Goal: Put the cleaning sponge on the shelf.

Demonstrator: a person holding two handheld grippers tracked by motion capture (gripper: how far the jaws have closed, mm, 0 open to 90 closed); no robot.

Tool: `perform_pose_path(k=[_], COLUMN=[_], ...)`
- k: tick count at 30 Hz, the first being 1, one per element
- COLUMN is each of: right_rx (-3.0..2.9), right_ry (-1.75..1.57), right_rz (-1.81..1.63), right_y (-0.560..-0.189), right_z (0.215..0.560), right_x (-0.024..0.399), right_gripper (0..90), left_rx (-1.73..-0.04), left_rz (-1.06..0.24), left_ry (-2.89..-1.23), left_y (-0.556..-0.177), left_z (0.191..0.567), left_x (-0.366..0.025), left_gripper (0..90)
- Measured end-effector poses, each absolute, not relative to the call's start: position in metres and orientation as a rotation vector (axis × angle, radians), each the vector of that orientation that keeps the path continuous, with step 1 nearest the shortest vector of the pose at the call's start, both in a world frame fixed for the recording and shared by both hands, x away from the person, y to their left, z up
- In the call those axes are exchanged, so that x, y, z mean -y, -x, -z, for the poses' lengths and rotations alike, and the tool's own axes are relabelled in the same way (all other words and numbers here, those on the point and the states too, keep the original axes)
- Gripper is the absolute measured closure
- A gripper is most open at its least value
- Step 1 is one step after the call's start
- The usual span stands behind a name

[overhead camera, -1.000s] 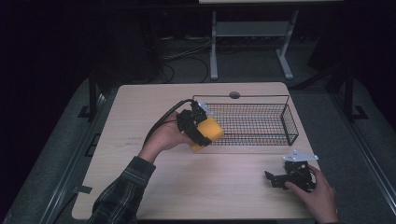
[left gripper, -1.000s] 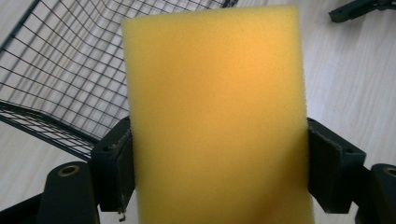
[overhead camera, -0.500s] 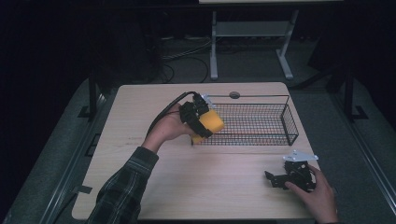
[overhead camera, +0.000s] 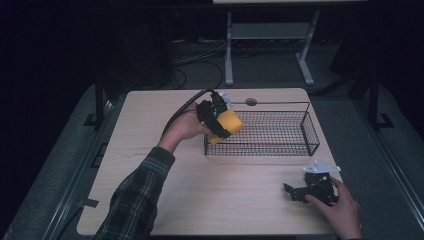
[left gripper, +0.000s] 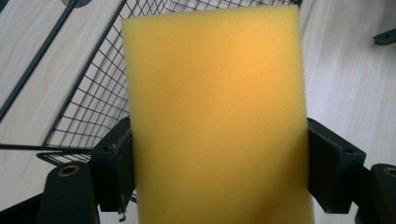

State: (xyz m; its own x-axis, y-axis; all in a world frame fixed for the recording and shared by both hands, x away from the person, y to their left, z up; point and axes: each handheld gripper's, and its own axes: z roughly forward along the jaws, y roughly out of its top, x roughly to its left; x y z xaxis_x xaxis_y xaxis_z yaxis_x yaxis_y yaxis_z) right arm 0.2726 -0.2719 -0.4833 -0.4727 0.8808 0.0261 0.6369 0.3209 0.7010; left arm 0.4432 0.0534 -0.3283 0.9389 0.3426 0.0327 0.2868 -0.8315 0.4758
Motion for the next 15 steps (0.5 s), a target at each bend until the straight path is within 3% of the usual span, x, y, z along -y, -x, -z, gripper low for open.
perform_pose_path(k=[15], right_rx=[-2.231], right_ry=[-1.351], right_rz=[-0.934], right_y=[-0.273], right_z=[0.483], right_x=[0.272], right_gripper=[1.2], left_rx=[-0.45], left_rz=[-0.134], left_ry=[-2.65], left_y=[-0.466], left_z=[0.343], left_x=[-0.042], left_gripper=[22.5])
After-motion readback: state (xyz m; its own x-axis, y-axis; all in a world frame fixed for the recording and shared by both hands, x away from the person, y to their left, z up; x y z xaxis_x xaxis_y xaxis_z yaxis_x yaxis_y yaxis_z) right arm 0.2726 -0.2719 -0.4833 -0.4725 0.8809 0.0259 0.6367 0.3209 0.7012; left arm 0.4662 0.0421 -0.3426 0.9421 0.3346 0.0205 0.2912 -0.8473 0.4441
